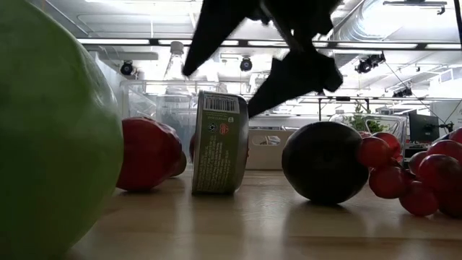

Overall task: Pick & Place Food Item
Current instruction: Put the right green canned salmon into the white bin

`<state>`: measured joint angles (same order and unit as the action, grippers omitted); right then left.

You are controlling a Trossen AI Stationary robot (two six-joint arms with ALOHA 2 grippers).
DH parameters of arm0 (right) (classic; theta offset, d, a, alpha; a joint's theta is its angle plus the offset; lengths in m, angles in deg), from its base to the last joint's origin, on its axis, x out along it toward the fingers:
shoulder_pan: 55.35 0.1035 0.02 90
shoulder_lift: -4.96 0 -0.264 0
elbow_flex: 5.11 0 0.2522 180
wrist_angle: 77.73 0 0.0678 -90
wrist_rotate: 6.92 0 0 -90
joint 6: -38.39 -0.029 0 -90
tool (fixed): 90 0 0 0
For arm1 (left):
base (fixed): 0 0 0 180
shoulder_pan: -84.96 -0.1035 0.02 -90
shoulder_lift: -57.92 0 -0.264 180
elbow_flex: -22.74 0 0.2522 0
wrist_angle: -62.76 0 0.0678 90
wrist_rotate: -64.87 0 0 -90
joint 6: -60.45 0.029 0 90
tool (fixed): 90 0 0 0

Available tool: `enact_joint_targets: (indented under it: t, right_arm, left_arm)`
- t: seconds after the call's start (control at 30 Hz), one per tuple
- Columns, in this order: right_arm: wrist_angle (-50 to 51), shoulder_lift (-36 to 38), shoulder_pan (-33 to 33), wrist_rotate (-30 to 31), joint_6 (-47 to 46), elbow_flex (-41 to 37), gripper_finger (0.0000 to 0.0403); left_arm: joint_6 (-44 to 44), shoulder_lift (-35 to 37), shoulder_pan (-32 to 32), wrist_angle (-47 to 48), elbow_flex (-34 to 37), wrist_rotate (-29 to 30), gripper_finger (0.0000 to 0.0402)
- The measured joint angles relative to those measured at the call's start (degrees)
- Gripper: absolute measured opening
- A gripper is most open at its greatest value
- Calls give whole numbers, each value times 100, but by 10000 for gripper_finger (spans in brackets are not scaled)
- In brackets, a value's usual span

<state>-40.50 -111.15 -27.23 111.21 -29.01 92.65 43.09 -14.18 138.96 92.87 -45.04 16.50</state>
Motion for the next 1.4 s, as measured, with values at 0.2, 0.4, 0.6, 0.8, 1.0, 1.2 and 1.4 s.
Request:
enact_joint_targets:
  t: [0.2, 0.4, 0.6, 0.8, 1.0, 1.2, 1.4]
  right_arm:
    - [-54, -178, -68, -95, 8, -7, 352]
    - [-40, -241, -140, -348, -23, -1, 352]
    - [17, -241, -163, -366, -31, -1, 340]
    - [93, -241, -163, -366, -31, -1, 270]
    - [181, -241, -163, -358, -29, -1, 173]
    - [190, -218, -105, -154, 301, -2, 131]
    - [155, 32, 38, 101, 459, -1, 131]
  left_arm:
    - [-2, 0, 0, -5, 0, 2, 153]
    - [-9, 0, 0, -3, 0, 0, 153]
    - [-11, 0, 0, -3, 0, 0, 153]
    - [-23, 0, 2, -3, 0, -2, 153]
    - [-28, 0, 1, -2, 0, -2, 153]
    - [-28, 0, 0, -3, 0, -2, 153]
    - [-26, 0, 0, 3, 0, -2, 153]
